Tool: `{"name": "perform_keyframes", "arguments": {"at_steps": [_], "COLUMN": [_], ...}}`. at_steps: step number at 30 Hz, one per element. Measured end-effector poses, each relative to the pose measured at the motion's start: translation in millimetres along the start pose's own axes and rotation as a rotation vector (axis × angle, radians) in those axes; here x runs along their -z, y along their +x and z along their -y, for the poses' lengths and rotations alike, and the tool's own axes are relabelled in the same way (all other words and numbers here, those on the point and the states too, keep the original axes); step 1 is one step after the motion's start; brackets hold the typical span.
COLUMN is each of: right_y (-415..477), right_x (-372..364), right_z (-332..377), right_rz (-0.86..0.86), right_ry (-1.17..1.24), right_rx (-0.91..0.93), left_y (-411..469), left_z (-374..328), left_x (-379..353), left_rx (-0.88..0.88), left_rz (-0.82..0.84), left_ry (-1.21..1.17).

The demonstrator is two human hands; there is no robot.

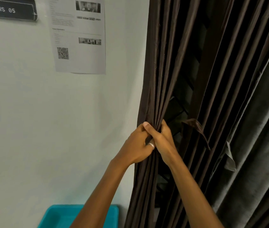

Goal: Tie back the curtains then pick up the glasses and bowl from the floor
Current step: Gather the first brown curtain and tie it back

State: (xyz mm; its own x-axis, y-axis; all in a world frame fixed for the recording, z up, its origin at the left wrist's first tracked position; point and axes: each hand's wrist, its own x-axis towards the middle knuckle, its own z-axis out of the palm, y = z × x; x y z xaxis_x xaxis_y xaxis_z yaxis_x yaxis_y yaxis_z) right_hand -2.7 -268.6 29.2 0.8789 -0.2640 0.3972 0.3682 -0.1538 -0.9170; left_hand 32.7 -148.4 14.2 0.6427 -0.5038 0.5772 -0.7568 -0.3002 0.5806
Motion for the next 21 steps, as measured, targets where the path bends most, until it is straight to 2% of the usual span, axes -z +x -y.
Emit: {"name": "perform_keyframes", "arguments": {"at_steps": [2,4,6,8,10,11,13,14,17,21], "right_y": [2.4,3.7,4.5,6.7,7.9,7.7,7.7,7.5,7.9,8.3], "right_x": [3.6,8.5,12.5,18.5,24.4,26.9,32.1,34.5,41.2,51.1], "right_z": [-1.4,-2.6,-2.5,-3.5,-3.6,-3.0,-0.7,1.3,7.1,8.5], "right_rz": [-0.068,-0.104,-0.116,-0.137,-0.123,-0.11,-0.119,-0.116,-0.028,0.075], "right_ry": [0.03,0.054,0.099,0.149,0.207,0.237,0.293,0.315,0.366,0.382], "right_rx": [-0.02,-0.058,-0.087,-0.12,-0.172,-0.202,-0.275,-0.298,-0.345,-0.386], "left_y": [-2.7,-4.5,-4.9,-2.7,3.1,7.2,17.3,22.3,34.7,46.6], "left_z": [5.5,8.3,7.5,7.4,10.4,11.4,10.5,10.2,7.9,6.0], "left_x": [3.3,6.0,9.1,14.5,19.9,23.5,32.6,37.5,48.9,52.2], "left_rx": [-0.033,-0.026,-0.028,-0.007,0.102,0.198,0.377,0.409,0.394,0.384], "left_rz": [0.12,0.146,-0.01,-0.28,-0.463,-0.47,-0.337,-0.26,-0.083,0.107], "left_ry": [0.011,0.01,-0.015,-0.018,-0.014,-0.064,-0.249,-0.333,-0.528,-0.644]}}
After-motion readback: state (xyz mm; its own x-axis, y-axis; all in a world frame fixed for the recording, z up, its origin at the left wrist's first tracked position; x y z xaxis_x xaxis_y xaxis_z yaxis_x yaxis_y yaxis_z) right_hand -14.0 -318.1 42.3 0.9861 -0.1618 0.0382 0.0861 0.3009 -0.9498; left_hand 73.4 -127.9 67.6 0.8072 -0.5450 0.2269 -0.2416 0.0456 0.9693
